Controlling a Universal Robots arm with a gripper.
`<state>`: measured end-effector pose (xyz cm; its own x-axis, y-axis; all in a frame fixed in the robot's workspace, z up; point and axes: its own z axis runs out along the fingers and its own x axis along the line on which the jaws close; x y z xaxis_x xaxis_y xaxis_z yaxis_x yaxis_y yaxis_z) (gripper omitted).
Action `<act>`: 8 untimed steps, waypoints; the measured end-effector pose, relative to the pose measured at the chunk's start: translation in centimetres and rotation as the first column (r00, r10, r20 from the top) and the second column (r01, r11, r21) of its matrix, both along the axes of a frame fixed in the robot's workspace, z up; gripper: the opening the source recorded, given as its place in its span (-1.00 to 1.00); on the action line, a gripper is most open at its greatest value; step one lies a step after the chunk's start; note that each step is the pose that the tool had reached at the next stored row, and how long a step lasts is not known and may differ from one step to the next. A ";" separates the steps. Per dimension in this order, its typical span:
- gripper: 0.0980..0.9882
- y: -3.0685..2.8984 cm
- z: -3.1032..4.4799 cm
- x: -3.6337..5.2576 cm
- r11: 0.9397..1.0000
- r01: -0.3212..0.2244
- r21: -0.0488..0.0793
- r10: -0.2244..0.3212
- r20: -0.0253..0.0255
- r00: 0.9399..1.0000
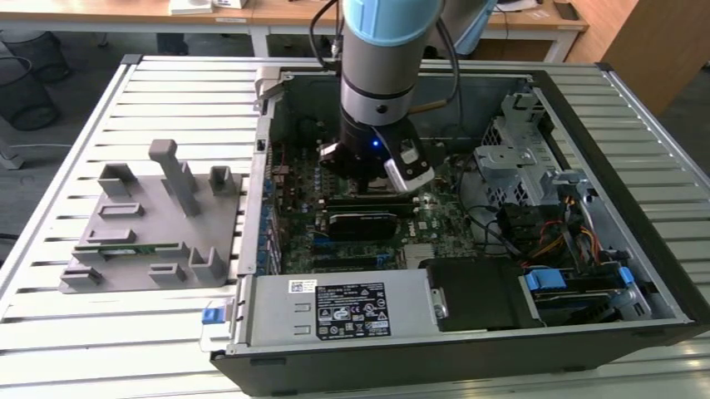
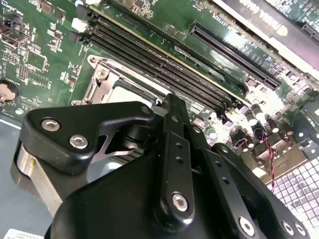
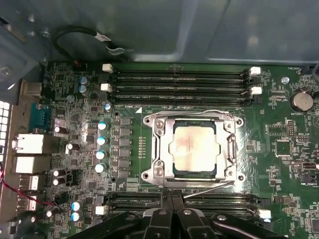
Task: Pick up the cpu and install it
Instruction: 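Install the second cpu locking lever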
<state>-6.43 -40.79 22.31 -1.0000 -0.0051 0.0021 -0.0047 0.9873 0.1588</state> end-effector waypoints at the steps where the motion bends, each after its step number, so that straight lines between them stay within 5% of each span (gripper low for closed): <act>1: -0.98 -0.04 -0.10 -0.02 1.000 0.000 0.001 0.000 0.000 1.000; 8: -0.98 -0.17 -0.88 -0.04 1.000 0.000 0.007 0.000 -0.001 1.000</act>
<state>-6.47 -40.96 21.43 -1.0000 -0.0052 0.0030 -0.0046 0.9862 0.1657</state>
